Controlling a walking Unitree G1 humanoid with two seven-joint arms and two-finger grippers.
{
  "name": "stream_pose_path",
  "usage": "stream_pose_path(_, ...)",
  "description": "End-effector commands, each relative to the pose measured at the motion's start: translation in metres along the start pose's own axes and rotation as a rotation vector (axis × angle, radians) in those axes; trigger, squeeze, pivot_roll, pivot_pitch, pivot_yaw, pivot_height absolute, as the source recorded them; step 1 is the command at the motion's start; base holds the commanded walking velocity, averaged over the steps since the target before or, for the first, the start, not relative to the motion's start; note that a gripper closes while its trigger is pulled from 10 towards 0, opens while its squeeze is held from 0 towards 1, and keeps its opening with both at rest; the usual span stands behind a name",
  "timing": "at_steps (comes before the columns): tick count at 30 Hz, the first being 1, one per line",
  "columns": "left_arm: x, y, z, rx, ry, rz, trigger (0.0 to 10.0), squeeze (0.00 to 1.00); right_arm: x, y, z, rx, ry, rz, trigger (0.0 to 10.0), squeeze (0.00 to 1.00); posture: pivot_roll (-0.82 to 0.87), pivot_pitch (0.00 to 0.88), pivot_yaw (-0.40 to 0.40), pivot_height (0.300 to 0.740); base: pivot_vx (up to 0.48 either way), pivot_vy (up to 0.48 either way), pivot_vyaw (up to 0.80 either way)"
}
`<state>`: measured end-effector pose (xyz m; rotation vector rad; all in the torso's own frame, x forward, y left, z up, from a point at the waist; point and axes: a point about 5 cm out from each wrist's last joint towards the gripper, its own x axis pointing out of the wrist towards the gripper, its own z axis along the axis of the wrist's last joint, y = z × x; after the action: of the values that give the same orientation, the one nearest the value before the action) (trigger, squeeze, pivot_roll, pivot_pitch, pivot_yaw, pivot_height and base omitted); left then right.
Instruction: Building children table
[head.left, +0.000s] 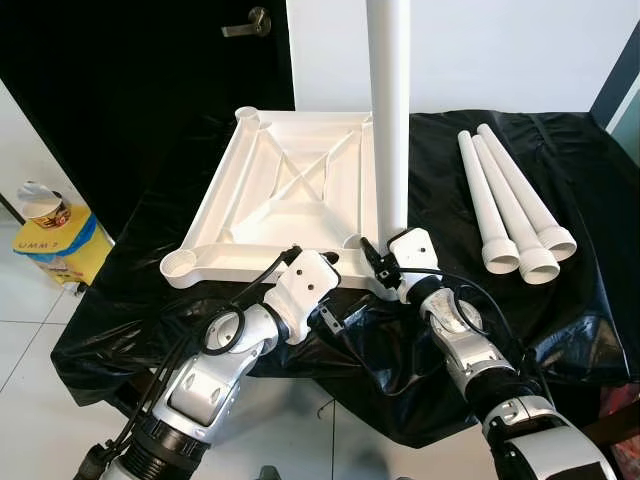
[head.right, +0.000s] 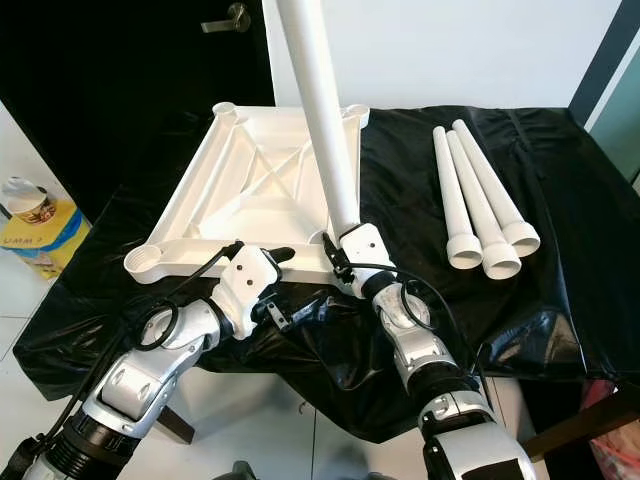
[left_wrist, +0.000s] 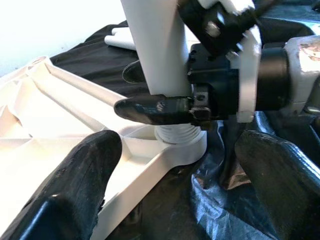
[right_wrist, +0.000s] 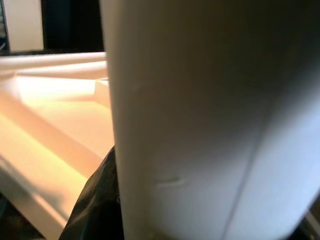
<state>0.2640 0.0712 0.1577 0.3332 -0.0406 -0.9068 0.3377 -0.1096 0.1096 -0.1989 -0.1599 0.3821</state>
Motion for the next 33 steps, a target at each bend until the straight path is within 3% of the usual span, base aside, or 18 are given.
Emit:
stream_pose_path(1,-0.001,-0.004,-0.003,0.002,0.020,-0.046,10.0,0.00,-0.011,0.003,-0.029,0.088,0.174,-0.012,10.0,0.00,0.06,0.020,0.004,0.740,0.000,0.000,0.00)
stream_pose_path(19,-0.001,-0.003,-0.002,0.010,0.020,-0.044,10.0,0.00,-0.012,-0.008,-0.041,0.179,0.278,-0.142,10.0,0.00,0.06,0.017,0.005,0.740,0.000,0.000,0.00)
stream_pose_path(33,0.001,-0.003,-0.001,0.012,0.015,-0.040,10.0,0.00,-0.019,-0.006,-0.049,0.228,0.348,-0.504,10.0,0.00,0.06,0.011,-0.001,0.740,0.000,0.000,0.00)
